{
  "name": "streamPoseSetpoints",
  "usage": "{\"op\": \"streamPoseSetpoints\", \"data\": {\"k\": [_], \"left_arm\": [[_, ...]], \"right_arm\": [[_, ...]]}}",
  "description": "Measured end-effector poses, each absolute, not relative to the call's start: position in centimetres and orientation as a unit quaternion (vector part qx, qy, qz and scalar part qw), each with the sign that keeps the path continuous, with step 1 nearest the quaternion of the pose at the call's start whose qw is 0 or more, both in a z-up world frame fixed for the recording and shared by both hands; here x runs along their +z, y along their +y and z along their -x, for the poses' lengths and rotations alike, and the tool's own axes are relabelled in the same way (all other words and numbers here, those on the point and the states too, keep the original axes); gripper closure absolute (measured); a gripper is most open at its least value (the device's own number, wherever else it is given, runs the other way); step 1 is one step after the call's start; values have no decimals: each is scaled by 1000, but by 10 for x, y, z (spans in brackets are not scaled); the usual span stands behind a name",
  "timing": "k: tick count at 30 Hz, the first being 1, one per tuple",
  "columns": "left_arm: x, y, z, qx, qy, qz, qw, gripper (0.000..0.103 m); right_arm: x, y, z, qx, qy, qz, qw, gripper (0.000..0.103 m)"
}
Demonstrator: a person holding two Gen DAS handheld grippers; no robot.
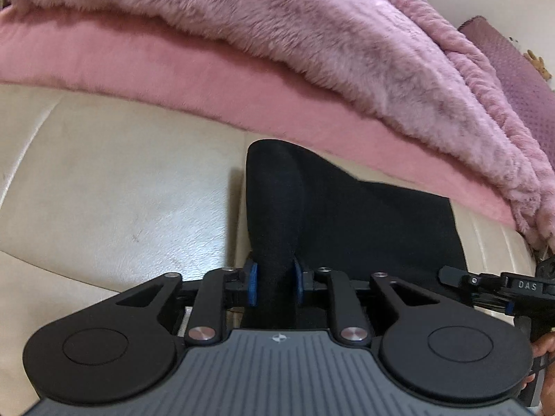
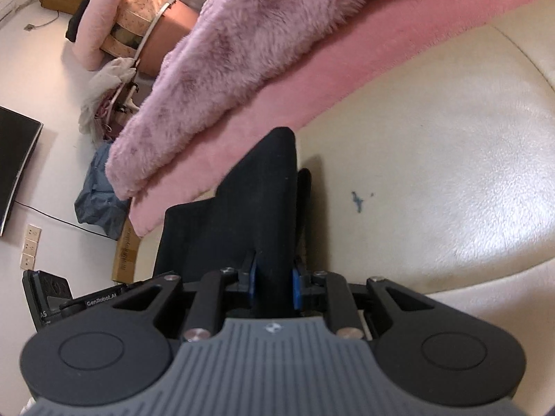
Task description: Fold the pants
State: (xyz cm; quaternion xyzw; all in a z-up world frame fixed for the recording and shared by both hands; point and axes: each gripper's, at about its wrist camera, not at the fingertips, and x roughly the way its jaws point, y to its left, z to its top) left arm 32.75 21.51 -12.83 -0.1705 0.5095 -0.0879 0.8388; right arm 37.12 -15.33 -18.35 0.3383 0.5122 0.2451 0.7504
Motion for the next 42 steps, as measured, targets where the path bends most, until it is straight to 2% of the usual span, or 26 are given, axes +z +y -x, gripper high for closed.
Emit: {"op": "streamPoseSetpoints", "data": {"k": [3, 7, 11, 14, 15, 17, 21, 25, 27, 30, 34, 42], "left_arm": [[-134, 217, -326, -79, 505, 165, 843, 60], [-131, 223, -323, -76, 501, 178, 844, 59], [-109, 224, -316, -54, 471, 148, 868, 64], [-95, 225, -321, -54, 444, 149, 882, 71], [-92, 223, -324, -52, 435, 150, 887, 74], [-93, 219, -334, -51, 426, 162, 888, 77], [-113, 205, -351, -34, 436, 157, 886, 84], [-129, 206, -359, -15, 442, 159, 883, 83], [-131, 205, -362, -7, 444, 151, 883, 78], [-128, 202, -364, 2, 450, 145, 881, 77], [-107, 195, -350, 1, 441, 114, 890, 78], [-81, 174, -277, -36, 468, 45, 882, 78]], "right_arm": [[-193, -153, -373, 244, 515, -325, 755, 88], [-196, -152, -375, 245, 514, -319, 757, 88], [-178, -152, -371, 240, 509, -284, 776, 76], [-149, -151, -368, 228, 468, -206, 829, 76], [-139, -148, -370, 226, 451, -179, 844, 78], [-126, -138, -378, 241, 425, -159, 858, 93], [-125, -110, -398, 253, 413, -110, 868, 100], [-152, -107, -417, 229, 449, -101, 858, 103], [-161, -107, -419, 228, 451, -100, 857, 103], [-162, -103, -422, 226, 453, -87, 858, 103], [-143, -108, -415, 224, 448, -100, 860, 103], [-107, -106, -332, 271, 424, -43, 863, 102]]}}
